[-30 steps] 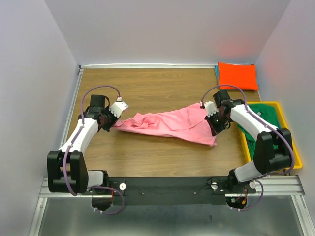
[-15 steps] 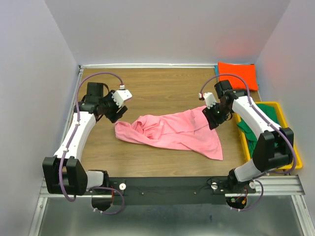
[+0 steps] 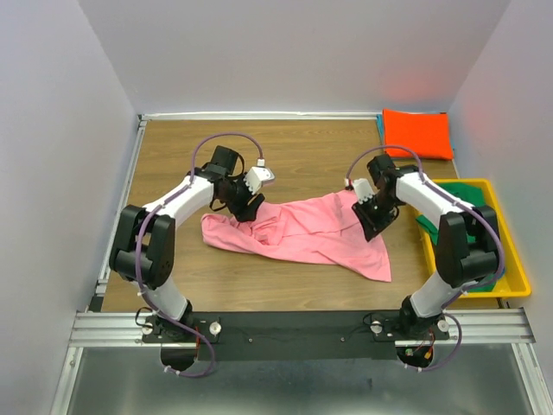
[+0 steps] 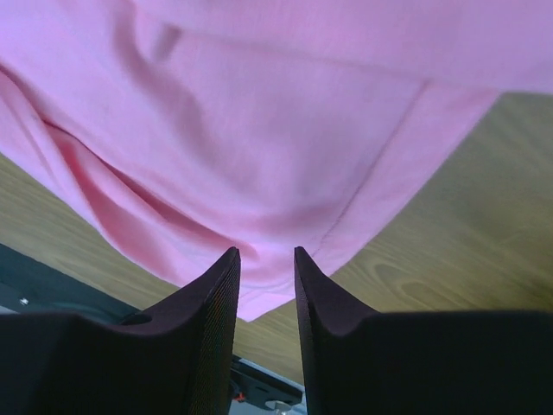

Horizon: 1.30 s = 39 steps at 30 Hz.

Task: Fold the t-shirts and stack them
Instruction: Flatten the tshirt out

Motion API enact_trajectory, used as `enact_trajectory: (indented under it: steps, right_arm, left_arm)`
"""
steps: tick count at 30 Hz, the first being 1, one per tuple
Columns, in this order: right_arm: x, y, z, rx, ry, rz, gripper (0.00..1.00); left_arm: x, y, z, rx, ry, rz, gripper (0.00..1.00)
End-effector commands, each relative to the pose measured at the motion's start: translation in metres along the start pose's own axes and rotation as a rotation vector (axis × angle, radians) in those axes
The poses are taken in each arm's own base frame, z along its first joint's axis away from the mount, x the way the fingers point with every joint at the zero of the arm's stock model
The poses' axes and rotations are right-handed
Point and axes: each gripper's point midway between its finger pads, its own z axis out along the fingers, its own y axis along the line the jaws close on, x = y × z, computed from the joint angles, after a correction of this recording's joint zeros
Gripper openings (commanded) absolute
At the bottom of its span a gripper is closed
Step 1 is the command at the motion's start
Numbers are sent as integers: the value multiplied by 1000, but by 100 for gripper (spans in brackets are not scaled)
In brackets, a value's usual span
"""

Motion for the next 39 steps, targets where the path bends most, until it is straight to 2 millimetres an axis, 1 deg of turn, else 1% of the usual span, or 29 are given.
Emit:
enact_trajectory:
  steps: [1,2,3,4,5,6,7,8,9,11,12,13,16,18,20,21,22,23,24,25,27,28,29,31,33,34,35,38,39]
  right_arm:
    - [21,-2,15,50,60,-29,38]
    - [23,-5,20,61,65,-37,38]
    - [31,-8,26,78,100,-38,38]
    - [33,-12,30,93,103,-42,38]
    - [37,-15,33,106,119,-51,37]
    - [36,-19,35,125,125,-58,37]
    - [41,-25,36,156,145,-63,37]
    - [40,-27,39,164,139,-69,36]
    - [43,-37,39,214,156,-83,36]
    - [45,-41,41,237,160,-91,36]
    - [45,-44,41,253,162,-98,36]
    - [46,-48,41,276,164,-102,36]
    - [46,-56,40,317,165,-111,36]
    - [42,-59,37,339,150,-113,36]
    - [37,-60,34,346,134,-110,36]
    - [31,-61,30,354,113,-105,36]
    - [25,-60,25,354,84,-103,37]
    - [17,-59,18,352,59,-103,38]
    - [12,-57,13,347,36,-100,38]
    - [9,-49,7,309,17,-101,39]
    - [1,-41,-3,278,-15,-88,41]
    - [-11,-33,-11,233,-62,-90,42]
    - [-11,-26,-17,211,-70,-76,43]
    - [-17,-16,-25,165,-96,-68,43]
    - [-19,-11,-26,134,-91,-52,43]
    - [-18,-11,-23,129,-81,-50,43]
    - [-16,-11,-19,118,-62,-42,42]
    - [-12,-12,-12,113,-33,-34,41]
    - [-11,-12,-10,112,-22,-29,40]
  left_arm:
    - [-7,8,10,0,-2,-30,60]
    - [-3,5,13,19,8,-39,54]
    - [-2,5,15,23,13,-45,39]
    - [-3,8,16,15,7,-54,29]
    - [-1,16,13,-9,1,-67,9]
    - [-2,23,9,-33,-7,-76,1]
    - [-8,32,0,-70,-28,-78,0]
    - [-10,43,-8,-107,-46,-92,0]
    - [-13,66,-28,-179,-77,-114,0]
    - [-14,95,-52,-271,-116,-153,0]
    - [-12,107,-62,-309,-124,-174,0]
    - [-7,125,-79,-364,-134,-200,0]
    - [8,146,-94,-453,-113,-231,0]
    - [30,158,-99,-502,-75,-274,0]
    - [43,164,-103,-540,-52,-299,0]
    - [51,169,-108,-571,-38,-316,7]
    - [54,171,-112,-584,-36,-320,22]
    - [59,168,-114,-576,-31,-330,39]
    - [59,167,-117,-574,-37,-325,47]
    - [55,161,-124,-570,-53,-303,57]
    - [43,140,-124,-477,-89,-216,73]
    - [31,128,-134,-459,-125,-165,73]
    - [29,111,-130,-393,-135,-124,73]
    - [22,87,-127,-327,-140,-62,73]
    - [25,63,-115,-245,-107,-12,73]
    - [29,61,-114,-234,-93,-3,73]
    - [34,47,-101,-189,-61,7,71]
    - [47,22,-77,-100,-2,39,68]
    - [53,19,-73,-95,24,42,64]
